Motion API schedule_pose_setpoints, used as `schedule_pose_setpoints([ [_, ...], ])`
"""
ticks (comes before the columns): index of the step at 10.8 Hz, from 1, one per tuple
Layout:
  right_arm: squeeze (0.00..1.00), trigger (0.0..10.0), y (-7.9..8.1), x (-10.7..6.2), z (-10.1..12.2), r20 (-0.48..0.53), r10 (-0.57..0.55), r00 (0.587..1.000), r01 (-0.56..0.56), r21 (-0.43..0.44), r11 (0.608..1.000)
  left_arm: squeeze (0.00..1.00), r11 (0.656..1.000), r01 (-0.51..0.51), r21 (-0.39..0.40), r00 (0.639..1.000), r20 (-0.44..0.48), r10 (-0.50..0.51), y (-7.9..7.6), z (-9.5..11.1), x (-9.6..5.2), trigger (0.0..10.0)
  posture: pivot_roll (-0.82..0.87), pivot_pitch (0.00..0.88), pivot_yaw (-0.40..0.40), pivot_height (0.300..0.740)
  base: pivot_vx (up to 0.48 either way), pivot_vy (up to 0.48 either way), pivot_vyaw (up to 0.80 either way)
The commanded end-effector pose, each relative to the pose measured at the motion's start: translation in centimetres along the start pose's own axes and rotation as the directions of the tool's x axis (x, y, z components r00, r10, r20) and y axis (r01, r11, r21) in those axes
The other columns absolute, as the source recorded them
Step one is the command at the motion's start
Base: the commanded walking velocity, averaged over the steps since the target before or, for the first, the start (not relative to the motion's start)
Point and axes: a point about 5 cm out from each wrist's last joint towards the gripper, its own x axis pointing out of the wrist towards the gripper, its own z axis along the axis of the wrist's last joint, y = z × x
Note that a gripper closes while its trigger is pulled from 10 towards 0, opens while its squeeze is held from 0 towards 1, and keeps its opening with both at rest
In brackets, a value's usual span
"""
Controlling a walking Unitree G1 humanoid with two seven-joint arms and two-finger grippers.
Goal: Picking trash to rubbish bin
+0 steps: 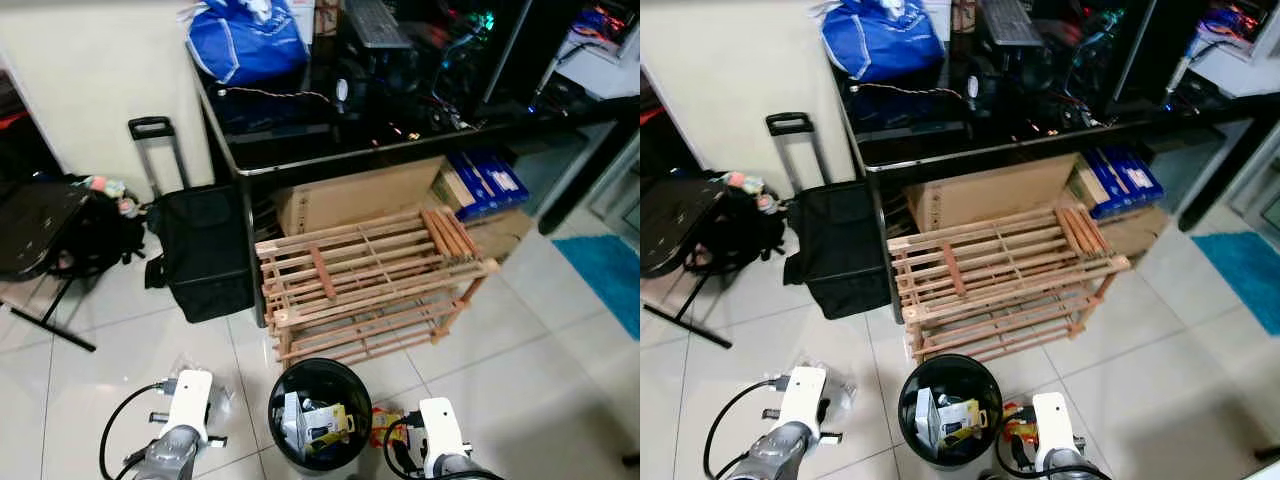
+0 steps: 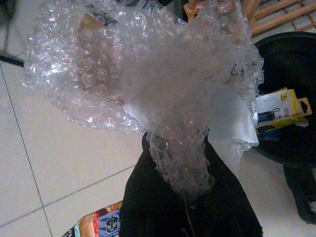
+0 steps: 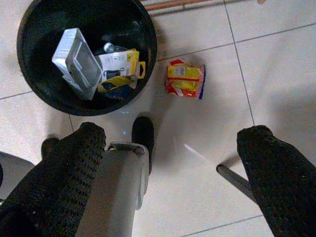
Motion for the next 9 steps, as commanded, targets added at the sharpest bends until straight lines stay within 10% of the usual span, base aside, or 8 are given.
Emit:
schedule_pose_setpoints([
  [1,0.0,10.0,-0.24,0.01,0.22,0.001,-0.004,1.0,0.004,0.001,1.0,0.0,1.0,0.008,0.009,1.0,0.006,-0.008,-0.31,-0.01,-0.02,10.0,0.06,0.019,-0.028,0.74,0.0,-0.48,-0.8],
  [6,0.0,10.0,-0.07,0.06,0.45,0.009,0.001,1.0,-0.001,0.002,1.0,0.0,1.0,0.005,-0.016,1.0,0.012,-0.004,-0.18,0.2,0.03,10.0,0.07,0.025,-0.027,0.74,0.0,0.0,-0.8],
  [9,0.0,10.0,-0.09,0.07,0.65,0.025,-0.004,1.0,0.003,0.026,1.0,0.0,1.0,0.006,-0.018,1.0,0.009,-0.006,-0.17,0.11,0.01,10.0,0.07,0.025,-0.027,0.74,0.0,0.0,0.0],
])
